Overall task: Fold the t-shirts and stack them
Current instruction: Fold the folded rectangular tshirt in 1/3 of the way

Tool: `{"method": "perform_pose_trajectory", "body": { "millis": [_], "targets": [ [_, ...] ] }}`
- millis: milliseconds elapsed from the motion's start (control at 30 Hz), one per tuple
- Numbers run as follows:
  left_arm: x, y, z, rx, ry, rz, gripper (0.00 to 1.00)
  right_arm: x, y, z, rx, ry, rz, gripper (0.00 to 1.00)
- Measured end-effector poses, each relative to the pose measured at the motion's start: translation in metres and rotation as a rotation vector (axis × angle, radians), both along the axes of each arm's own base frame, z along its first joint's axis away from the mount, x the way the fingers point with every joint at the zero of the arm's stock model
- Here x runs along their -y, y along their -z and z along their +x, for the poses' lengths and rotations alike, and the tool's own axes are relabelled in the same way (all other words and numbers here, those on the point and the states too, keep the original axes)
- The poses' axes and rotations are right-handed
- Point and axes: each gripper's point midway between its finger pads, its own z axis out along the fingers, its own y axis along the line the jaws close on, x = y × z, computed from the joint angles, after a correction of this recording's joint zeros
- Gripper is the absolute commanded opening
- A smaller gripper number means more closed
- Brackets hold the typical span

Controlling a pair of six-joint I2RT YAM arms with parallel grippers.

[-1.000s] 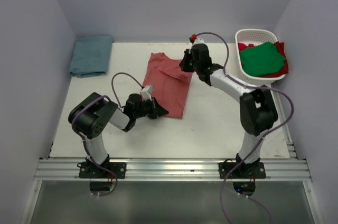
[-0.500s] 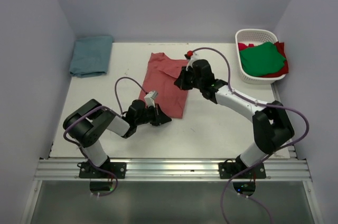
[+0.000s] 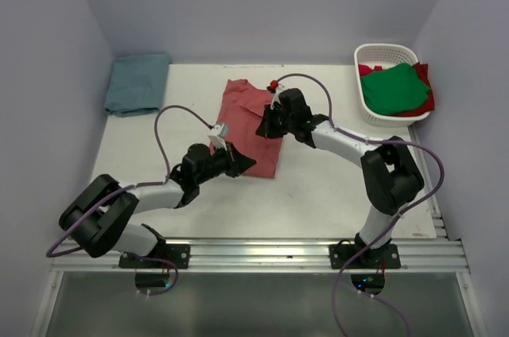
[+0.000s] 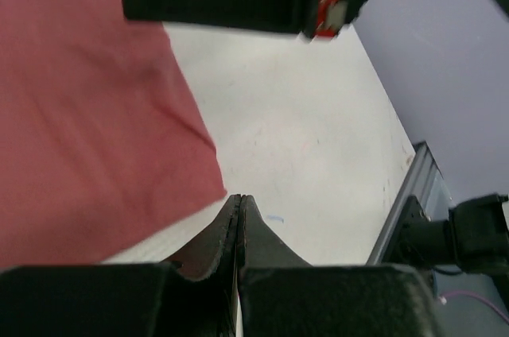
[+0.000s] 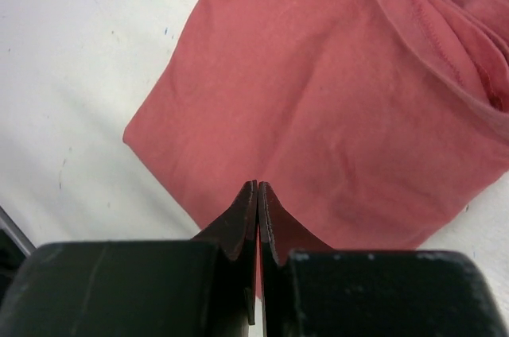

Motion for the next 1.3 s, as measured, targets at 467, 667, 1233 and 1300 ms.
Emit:
{"method": "perform_pose_trajectory", "body": {
  "millis": [467,667,1233,1300],
  "targets": [
    [-0.003,0.079,0.063,-0.087,-0.096,0.233,0.0,0.004,0.05,0.056,-0.083,0.082,-0.102,0.0],
    [0.0,0.078,0.063,-0.071,-0.085,0.215,0.0,0.022,0.067,0.08,-0.107,0.156,-0.169,0.0],
    [-0.005,0.079,-0.004,-0.145,-0.048,0.118,0.0,0.081,0.068,0.163,-0.035,0.431,-0.339,0.0],
    [0.005,0.078,-0.018,-0.163,-0.02,0.106,0.0,0.095,0.061,0.133,-0.032,0.436,-0.347,0.0]
  ]
}}
